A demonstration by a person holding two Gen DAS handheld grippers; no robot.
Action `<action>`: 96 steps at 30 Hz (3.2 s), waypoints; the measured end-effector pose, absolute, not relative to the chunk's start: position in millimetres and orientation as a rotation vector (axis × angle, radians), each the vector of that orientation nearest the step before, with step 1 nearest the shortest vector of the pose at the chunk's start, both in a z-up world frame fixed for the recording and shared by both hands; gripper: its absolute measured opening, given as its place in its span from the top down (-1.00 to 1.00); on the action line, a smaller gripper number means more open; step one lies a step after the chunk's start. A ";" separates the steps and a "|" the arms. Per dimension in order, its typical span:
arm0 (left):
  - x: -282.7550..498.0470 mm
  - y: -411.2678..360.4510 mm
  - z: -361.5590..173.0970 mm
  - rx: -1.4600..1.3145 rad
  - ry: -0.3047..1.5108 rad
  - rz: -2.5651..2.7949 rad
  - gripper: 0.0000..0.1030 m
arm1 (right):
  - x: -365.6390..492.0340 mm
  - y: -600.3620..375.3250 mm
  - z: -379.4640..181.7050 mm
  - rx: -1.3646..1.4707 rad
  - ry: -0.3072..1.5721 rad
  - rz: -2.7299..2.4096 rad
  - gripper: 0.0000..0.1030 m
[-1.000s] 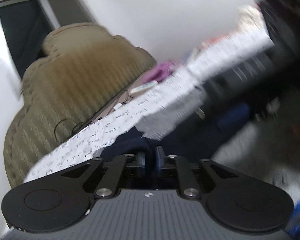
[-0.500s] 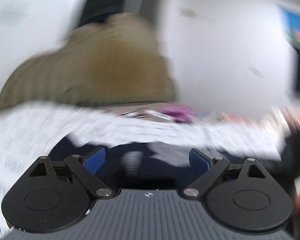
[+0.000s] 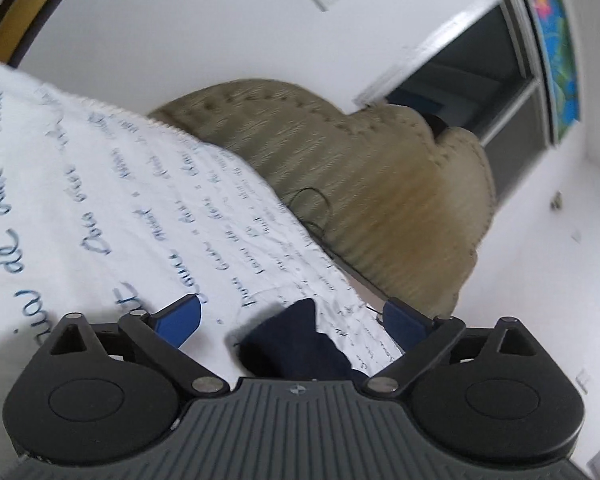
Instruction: Fold small clothes
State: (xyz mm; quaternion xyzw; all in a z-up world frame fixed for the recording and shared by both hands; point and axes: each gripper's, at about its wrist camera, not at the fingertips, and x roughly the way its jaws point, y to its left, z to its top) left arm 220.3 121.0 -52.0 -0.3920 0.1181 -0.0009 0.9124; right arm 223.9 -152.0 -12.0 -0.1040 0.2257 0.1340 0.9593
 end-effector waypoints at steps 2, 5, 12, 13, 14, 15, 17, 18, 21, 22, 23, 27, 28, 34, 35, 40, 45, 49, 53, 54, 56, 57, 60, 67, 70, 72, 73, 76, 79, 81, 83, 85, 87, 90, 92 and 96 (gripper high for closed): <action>225.0 124.0 -53.6 -0.824 0.262 0.003 -0.94 | 231.1 -119.9 -12.4 -0.386 0.467 0.260 -0.92; 224.8 125.5 -52.4 -0.821 0.278 0.010 -0.96 | 247.1 -90.0 -24.3 -0.557 0.549 0.269 -0.91; 228.9 123.3 -58.0 -0.818 0.307 0.015 -0.98 | 268.3 -67.2 -47.1 -0.715 0.580 0.174 -0.90; 230.8 123.5 -58.7 -0.818 0.313 0.014 -0.98 | 271.9 -67.8 -45.1 -0.694 0.583 0.163 -0.89; 231.3 123.9 -59.2 -0.821 0.316 0.016 -0.98 | 275.3 -70.2 -42.8 -0.665 0.586 0.149 -0.79; 231.9 124.4 -59.5 -0.824 0.318 0.018 -0.98 | 279.1 -73.0 -40.2 -0.632 0.593 0.136 -0.70; 232.3 124.7 -59.6 -0.828 0.322 0.023 -0.98 | 284.8 -82.8 -34.7 -0.560 0.618 0.121 -0.69; 232.9 124.8 -59.7 -0.829 0.325 0.025 -0.98 | 286.0 -89.0 -34.9 -0.544 0.627 0.104 -0.66; 233.5 124.6 -59.9 -0.831 0.331 0.028 -0.98 | 288.2 -117.2 -32.9 -0.397 0.672 0.081 -0.59; 233.4 124.2 -60.0 -0.829 0.332 0.029 -0.98 | 288.5 -126.8 -32.9 -0.343 0.683 0.071 -0.59; 233.5 123.8 -59.9 -0.827 0.333 0.030 -0.98 | 287.5 -134.7 -33.5 -0.305 0.689 0.060 -0.59; 233.5 122.4 -59.4 -0.819 0.334 0.031 -0.98 | 275.7 -139.4 -41.3 -0.317 0.668 0.077 -0.57; 233.3 121.7 -58.5 -0.817 0.334 0.032 -0.98 | 273.5 -133.7 -42.9 -0.359 0.650 0.085 -0.57; 234.0 120.6 -59.1 -0.808 0.337 0.030 -0.98 | 285.7 -98.3 -45.2 -0.493 0.615 0.152 -0.17; 234.3 120.3 -59.3 -0.807 0.339 0.028 -0.98 | 290.3 -97.9 -44.6 -0.474 0.634 0.168 0.11; 235.3 118.4 -59.2 -0.802 0.347 0.019 -0.98 | 296.9 -130.8 -27.3 -0.204 0.641 0.178 0.63; 235.4 114.2 -58.0 -0.780 0.346 -0.010 -0.98 | 289.0 -223.5 -5.8 0.274 0.578 0.147 0.64; 233.6 100.1 -51.7 -0.678 0.336 -0.050 -0.98 | 264.1 -311.6 -18.7 0.570 0.511 0.030 0.64; 230.0 67.6 -45.9 -0.469 0.327 -0.108 -0.98 | 232.5 -372.9 -51.3 0.750 0.504 -0.082 0.64; 228.6 60.6 -45.6 -0.428 0.323 -0.125 -0.98 | 227.3 -381.1 -56.9 0.768 0.509 -0.097 0.64; 226.4 52.2 -45.5 -0.377 0.311 -0.145 -0.99 | 216.5 -395.2 -64.2 0.804 0.499 -0.123 0.64; 226.2 50.5 -46.4 -0.371 0.311 -0.150 -0.99 | 210.3 -400.5 -65.0 0.816 0.485 -0.134 0.64; 229.3 49.9 -49.3 -0.380 0.328 -0.144 -0.99 | 200.2 -415.8 -62.5 0.840 0.454 -0.152 0.65; 232.3 51.0 -49.9 -0.391 0.345 -0.143 -0.99 | 210.1 -424.6 -64.2 0.877 0.555 -0.094 0.43; 231.0 50.1 -49.9 -0.383 0.341 -0.147 -0.99 | 219.1 -416.7 -63.8 0.861 0.569 -0.084 -0.13; 231.8 49.5 -49.6 -0.380 0.340 -0.149 -0.99 | 228.2 -409.2 -63.4 0.836 0.589 -0.079 -0.50; 232.1 49.3 -49.7 -0.379 0.340 -0.149 -0.99 | 235.5 -405.9 -64.5 0.823 0.611 -0.081 -0.50; 232.8 49.3 -50.1 -0.382 0.341 -0.147 -0.99 | 251.0 -389.9 -66.1 0.771 0.652 -0.049 -0.47; 233.1 50.4 -50.6 -0.387 0.342 -0.143 -0.99 | 259.2 -375.6 -65.7 0.675 0.689 -0.053 0.47; 232.8 50.7 -50.6 -0.390 0.340 -0.140 -0.99 | 259.5 -374.5 -66.9 0.662 0.693 -0.061 0.73; 232.6 51.5 -50.6 -0.393 0.340 -0.137 -0.99 | 252.9 -373.8 -61.3 0.628 0.660 -0.075 0.75; 231.7 51.9 -50.5 -0.396 0.338 -0.135 -0.99 | 244.0 -378.3 -51.2 0.596 0.618 -0.101 0.75; 232.0 52.0 -50.5 -0.397 0.339 -0.135 -0.99 | 232.6 -390.1 -40.9 0.608 0.584 -0.106 0.75; 232.1 50.9 -50.3 -0.388 0.340 -0.138 -0.99 | 220.8 -410.8 -38.2 0.590 0.593 -0.158 0.75; 231.7 49.9 -50.1 -0.381 0.338 -0.141 -0.99 | 220.5 -424.0 -49.3 0.590 0.636 -0.210 0.75; 234.4 48.4 -51.6 -0.375 0.346 -0.145 -0.99 | 218.9 -425.1 -69.0 0.566 0.660 -0.239 0.73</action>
